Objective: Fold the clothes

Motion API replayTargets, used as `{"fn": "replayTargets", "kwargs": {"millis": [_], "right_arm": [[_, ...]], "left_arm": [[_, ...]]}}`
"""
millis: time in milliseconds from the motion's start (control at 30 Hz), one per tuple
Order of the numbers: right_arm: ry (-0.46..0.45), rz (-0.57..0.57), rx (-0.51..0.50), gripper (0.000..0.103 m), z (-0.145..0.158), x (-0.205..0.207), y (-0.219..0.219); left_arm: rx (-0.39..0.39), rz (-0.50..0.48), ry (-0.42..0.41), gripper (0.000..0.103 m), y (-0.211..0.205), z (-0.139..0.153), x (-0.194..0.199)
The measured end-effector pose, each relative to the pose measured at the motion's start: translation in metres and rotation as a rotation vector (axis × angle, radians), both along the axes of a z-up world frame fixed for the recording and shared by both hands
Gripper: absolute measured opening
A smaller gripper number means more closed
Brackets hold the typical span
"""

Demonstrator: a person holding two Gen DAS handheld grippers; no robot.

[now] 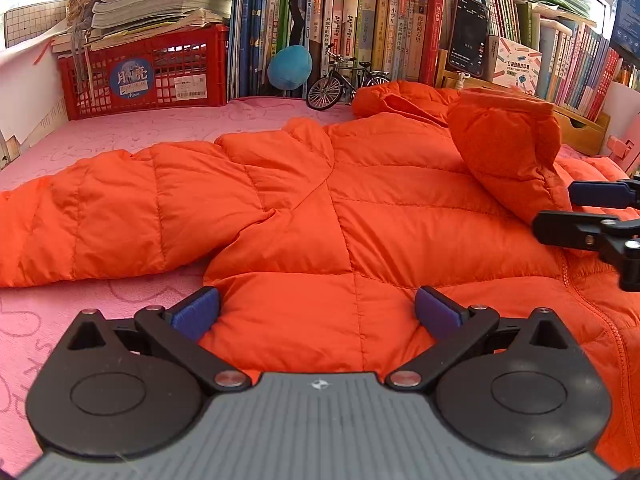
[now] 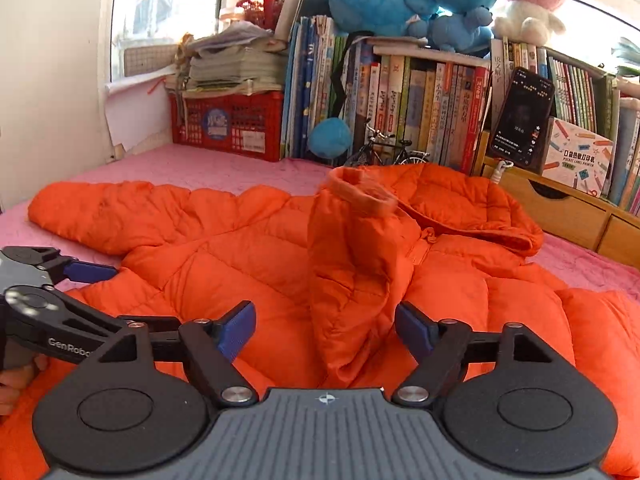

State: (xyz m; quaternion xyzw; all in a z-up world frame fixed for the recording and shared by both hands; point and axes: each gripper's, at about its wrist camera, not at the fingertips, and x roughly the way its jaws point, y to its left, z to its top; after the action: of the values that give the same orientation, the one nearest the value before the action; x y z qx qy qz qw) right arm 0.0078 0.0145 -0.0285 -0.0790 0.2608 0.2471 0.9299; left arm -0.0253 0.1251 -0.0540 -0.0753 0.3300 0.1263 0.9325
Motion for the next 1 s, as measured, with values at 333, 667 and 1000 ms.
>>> {"fn": "replayTargets", "kwargs": {"millis": [333, 667, 1000], "right_arm": [[-0.008, -0.178, 0.027, 0.091, -0.012, -0.028, -0.078], [-0.019, -0.219, -0.101, 0.096, -0.039, -0.028, -0.067], [-0.031, -0.226, -0.140, 0.098, -0.036, -0.029, -0.061]], "left_arm": [[-0.097, 0.012, 0.042, 0.103, 0.003, 0.028, 0.005], [-0.481, -0.093, -0.032, 0.103, 0.002, 0.039, 0.036], [-0.565, 0.024, -0.046, 0.041, -0.022, 0.024, 0.093]]}}
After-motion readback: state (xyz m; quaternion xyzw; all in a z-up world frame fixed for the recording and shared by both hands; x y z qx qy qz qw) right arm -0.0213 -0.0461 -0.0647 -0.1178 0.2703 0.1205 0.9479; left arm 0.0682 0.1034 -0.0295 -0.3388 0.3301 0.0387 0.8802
